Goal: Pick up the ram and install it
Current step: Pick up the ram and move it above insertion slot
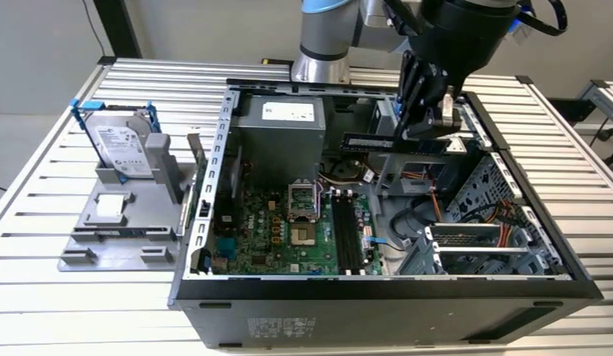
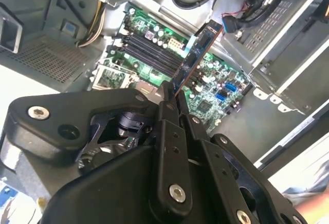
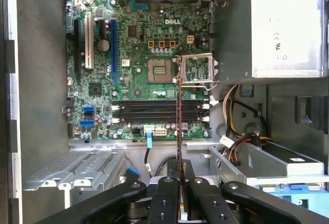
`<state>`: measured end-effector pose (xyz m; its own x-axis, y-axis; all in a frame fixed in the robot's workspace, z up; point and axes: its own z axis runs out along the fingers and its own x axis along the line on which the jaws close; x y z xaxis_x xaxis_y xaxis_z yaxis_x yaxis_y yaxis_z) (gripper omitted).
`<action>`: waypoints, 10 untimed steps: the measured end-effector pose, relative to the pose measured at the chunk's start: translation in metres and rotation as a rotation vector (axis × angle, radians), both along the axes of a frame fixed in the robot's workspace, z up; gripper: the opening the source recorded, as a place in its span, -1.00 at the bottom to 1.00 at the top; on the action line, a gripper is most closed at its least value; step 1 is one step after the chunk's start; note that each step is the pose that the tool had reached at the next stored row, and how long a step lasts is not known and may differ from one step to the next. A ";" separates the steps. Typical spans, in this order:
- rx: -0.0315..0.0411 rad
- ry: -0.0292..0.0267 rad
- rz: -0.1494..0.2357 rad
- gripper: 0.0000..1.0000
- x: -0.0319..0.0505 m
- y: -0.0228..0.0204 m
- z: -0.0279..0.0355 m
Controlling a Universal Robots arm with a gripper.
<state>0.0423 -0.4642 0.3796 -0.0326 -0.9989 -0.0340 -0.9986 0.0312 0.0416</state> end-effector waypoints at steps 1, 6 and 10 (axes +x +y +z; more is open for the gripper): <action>0.0000 -0.0001 0.002 -1.00 0.0001 -0.0010 0.0000; 0.0000 0.0000 -0.017 -1.00 0.0002 -0.0044 0.0000; 0.0001 0.0000 -0.042 -1.00 0.0003 -0.0060 0.0000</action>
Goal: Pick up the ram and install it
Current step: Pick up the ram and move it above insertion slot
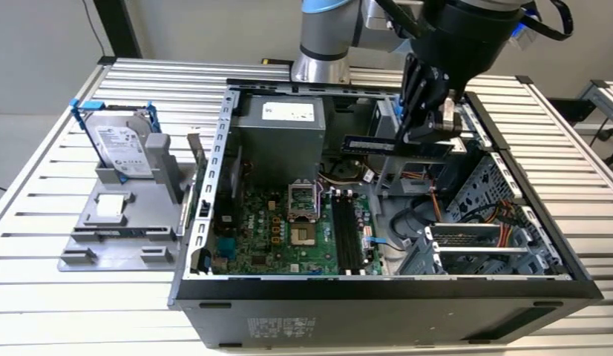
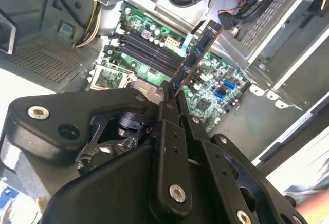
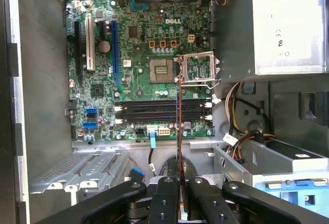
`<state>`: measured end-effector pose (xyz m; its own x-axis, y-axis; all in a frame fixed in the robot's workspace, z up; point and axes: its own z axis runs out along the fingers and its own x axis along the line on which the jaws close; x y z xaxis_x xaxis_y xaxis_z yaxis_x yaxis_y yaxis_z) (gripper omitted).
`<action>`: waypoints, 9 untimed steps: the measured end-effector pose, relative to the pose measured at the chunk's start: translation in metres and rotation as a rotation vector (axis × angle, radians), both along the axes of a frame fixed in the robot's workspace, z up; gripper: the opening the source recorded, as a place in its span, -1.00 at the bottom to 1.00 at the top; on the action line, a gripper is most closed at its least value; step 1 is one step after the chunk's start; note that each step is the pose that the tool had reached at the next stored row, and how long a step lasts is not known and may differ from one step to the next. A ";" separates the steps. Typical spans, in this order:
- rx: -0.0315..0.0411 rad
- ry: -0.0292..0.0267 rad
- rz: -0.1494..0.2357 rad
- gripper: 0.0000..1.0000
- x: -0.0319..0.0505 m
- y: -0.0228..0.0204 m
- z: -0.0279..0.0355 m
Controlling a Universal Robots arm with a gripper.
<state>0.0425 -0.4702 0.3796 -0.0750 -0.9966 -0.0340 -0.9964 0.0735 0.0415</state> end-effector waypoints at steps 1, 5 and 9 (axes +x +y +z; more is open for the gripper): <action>0.0000 0.0000 -0.005 -1.00 0.0000 -0.0006 0.0000; 0.0034 0.0000 -0.007 -1.00 0.0000 -0.0022 0.0001; 0.0075 0.0000 -0.007 -1.00 0.0000 -0.0022 0.0000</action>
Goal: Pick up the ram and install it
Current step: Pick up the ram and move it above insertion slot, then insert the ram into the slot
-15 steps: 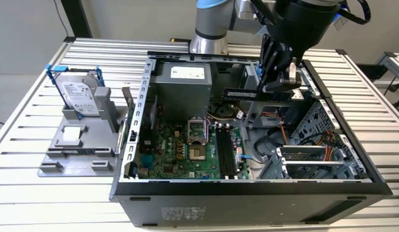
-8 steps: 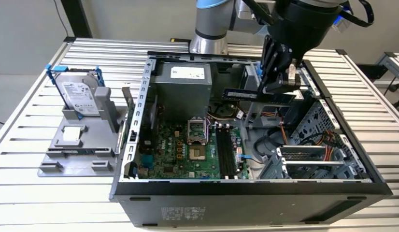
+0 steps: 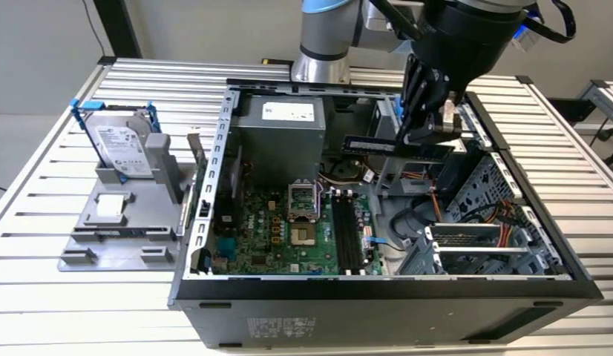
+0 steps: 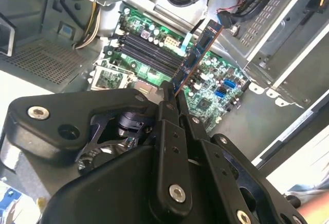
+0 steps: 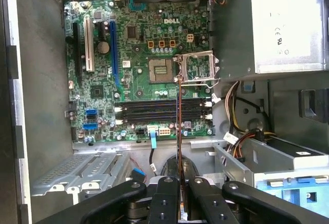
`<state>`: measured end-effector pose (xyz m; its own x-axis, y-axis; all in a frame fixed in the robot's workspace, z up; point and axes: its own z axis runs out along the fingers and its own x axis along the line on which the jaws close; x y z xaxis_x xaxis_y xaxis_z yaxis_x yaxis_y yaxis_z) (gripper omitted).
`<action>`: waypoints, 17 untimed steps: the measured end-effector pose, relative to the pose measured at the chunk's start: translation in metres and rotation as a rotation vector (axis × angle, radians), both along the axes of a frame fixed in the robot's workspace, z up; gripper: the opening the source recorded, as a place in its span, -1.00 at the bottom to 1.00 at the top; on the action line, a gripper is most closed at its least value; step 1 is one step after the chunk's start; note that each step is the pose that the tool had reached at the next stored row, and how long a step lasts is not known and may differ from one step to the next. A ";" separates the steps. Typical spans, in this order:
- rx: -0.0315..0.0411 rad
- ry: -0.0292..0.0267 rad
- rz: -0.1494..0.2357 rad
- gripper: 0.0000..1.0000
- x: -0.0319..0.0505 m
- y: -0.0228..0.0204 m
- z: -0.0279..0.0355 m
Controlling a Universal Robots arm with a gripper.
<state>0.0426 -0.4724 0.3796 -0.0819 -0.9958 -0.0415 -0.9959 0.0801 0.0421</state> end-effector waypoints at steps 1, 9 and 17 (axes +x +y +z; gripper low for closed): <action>0.0010 0.0000 0.000 -1.00 0.0000 0.0000 0.0000; 0.0089 0.0000 0.000 -1.00 0.0000 0.0000 0.0000; 0.0167 0.0000 0.000 -1.00 0.0000 0.0000 0.0000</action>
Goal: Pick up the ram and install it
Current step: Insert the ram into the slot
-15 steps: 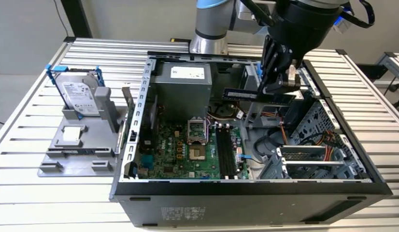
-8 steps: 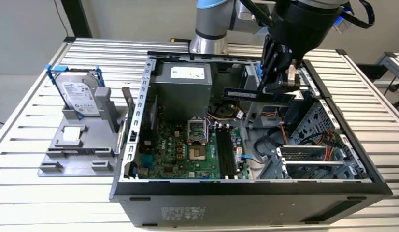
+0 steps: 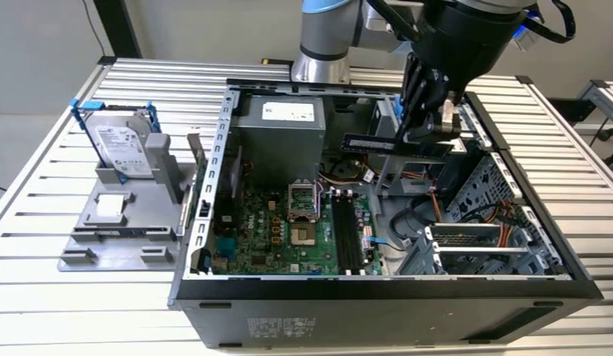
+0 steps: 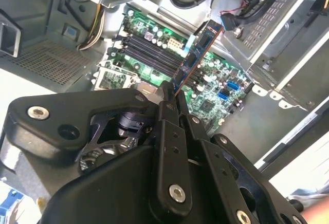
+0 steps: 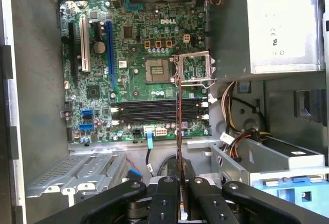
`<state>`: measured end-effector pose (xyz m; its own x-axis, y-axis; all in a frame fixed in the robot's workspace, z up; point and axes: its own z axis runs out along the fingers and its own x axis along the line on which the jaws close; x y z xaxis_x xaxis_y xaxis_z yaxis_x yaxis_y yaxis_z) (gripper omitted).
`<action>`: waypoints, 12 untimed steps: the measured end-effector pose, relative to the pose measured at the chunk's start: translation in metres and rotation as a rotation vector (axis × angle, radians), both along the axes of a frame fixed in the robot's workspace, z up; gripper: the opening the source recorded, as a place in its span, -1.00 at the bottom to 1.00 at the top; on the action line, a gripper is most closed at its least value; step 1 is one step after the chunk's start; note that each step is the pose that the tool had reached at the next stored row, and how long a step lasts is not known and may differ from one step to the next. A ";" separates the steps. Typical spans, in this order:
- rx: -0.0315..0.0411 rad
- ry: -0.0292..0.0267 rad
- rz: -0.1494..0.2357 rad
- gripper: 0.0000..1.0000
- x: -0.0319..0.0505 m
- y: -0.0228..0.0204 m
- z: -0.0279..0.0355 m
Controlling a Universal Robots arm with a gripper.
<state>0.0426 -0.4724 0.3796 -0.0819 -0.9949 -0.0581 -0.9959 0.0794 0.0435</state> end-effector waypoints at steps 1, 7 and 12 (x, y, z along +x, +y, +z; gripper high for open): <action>0.0010 0.0000 0.000 -1.00 0.0000 0.0000 0.0000; 0.0043 0.0000 -0.005 -1.00 0.0000 0.0000 0.0000; 0.0042 -0.0001 -0.052 -1.00 0.0000 0.0000 0.0000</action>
<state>0.0426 -0.4724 0.3796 -0.1340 -0.9890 -0.0623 -0.9904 0.1314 0.0439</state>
